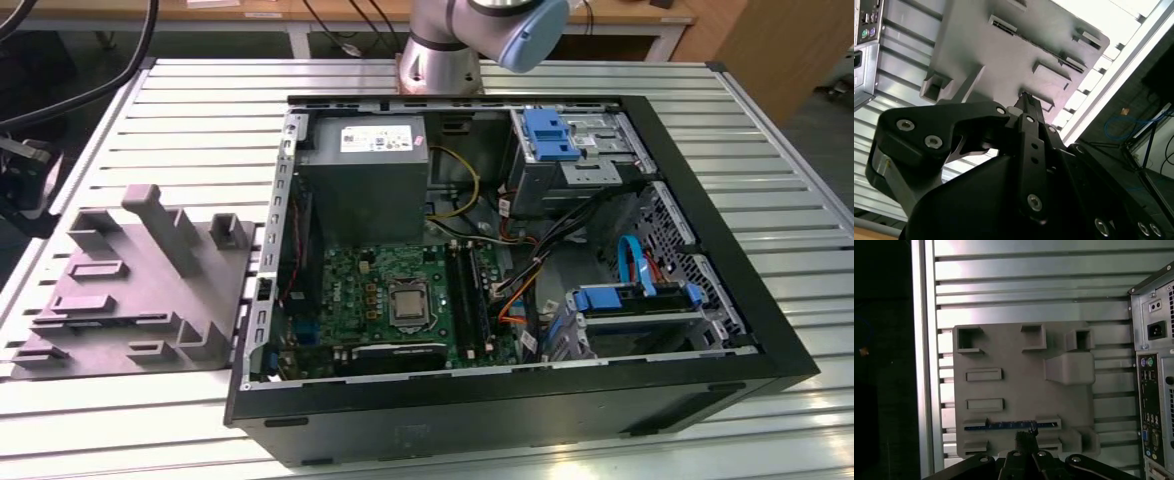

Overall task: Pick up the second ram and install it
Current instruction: 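Reach for the second ram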

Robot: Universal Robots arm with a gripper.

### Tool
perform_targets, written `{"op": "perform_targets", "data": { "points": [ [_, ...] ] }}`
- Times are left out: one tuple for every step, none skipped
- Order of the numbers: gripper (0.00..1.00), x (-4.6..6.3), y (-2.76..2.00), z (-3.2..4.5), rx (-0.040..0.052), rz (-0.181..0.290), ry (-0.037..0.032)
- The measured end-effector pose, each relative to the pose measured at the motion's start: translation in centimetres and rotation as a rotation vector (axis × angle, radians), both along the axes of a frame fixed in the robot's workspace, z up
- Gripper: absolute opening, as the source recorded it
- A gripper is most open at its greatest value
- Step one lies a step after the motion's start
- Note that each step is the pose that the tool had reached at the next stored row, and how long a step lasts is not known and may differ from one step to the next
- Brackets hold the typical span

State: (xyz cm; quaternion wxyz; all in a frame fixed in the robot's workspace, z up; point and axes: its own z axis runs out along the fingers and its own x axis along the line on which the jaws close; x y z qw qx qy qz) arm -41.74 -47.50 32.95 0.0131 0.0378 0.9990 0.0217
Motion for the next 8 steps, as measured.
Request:
{"op": "perform_targets", "data": {
  "points": [
    [0.10, -0.03, -0.12, -0.07, 0.0000, 0.000, 0.0000],
    [0.10, -0.05, -0.25, -0.15, 0.0000, 0.000, 0.0000],
    [0.10, -0.08, -0.39, -0.25, 0.0001, 0.000, 0.0000],
    [0.10, -0.10, -0.50, -0.34, 0.0000, 0.000, 0.0000],
    [0.10, -0.14, -0.60, -0.44, 0.0001, 0.000, 0.0000],
    [0.10, -0.17, -0.71, -0.52, 0.0001, 0.000, -0.0001],
    [0.10, -0.21, -0.81, -0.59, 0.0000, 0.000, -0.0001],
    [0.10, -0.25, -0.86, -0.65, 0.0000, 0.000, 0.0000]
  ]
}}
